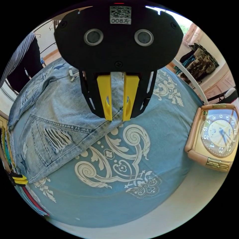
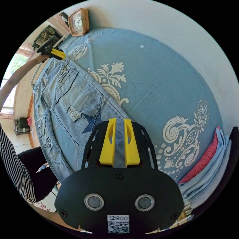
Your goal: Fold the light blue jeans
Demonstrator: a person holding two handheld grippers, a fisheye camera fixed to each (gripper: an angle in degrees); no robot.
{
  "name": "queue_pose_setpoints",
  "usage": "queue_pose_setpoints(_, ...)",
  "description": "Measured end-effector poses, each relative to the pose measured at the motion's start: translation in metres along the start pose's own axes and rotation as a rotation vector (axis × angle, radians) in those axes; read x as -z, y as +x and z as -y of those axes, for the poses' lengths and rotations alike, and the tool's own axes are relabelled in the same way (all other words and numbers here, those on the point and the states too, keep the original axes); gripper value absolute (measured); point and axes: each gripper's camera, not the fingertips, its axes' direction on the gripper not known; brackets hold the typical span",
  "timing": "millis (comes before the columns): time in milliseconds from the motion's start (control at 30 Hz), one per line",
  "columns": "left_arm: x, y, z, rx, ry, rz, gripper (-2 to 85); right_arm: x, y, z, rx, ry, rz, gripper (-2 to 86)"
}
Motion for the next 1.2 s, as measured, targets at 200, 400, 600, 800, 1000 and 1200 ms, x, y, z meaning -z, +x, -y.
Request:
queue_pose_setpoints(200,0.009,0.005,0.004,-0.014,0.025,0.045,7.8,-0.024,-0.012,0.017,0.027,-0.018,-0.048,6.7)
queue_pose_setpoints(400,0.011,0.003,0.008,-0.085,0.028,-0.065,7.8,-0.052,-0.024,0.034,0.054,-0.058,-0.090,6.6)
queue_pose_setpoints(600,0.012,0.012,0.005,-0.145,0.041,-0.062,7.8,-0.063,-0.033,0.042,0.057,-0.061,-0.125,6.6)
queue_pose_setpoints(800,0.011,0.028,-0.001,-0.219,0.052,-0.008,7.7,-0.082,-0.036,0.050,0.058,-0.103,-0.115,7.4)
queue_pose_setpoints(1000,0.005,0.039,-0.008,-0.232,0.057,-0.010,7.7,-0.095,-0.044,0.055,0.096,-0.133,-0.123,8.6)
queue_pose_setpoints(1200,-0.003,0.050,-0.019,-0.204,0.071,-0.020,6.1,-0.106,-0.053,0.052,0.132,-0.164,-0.086,7.5)
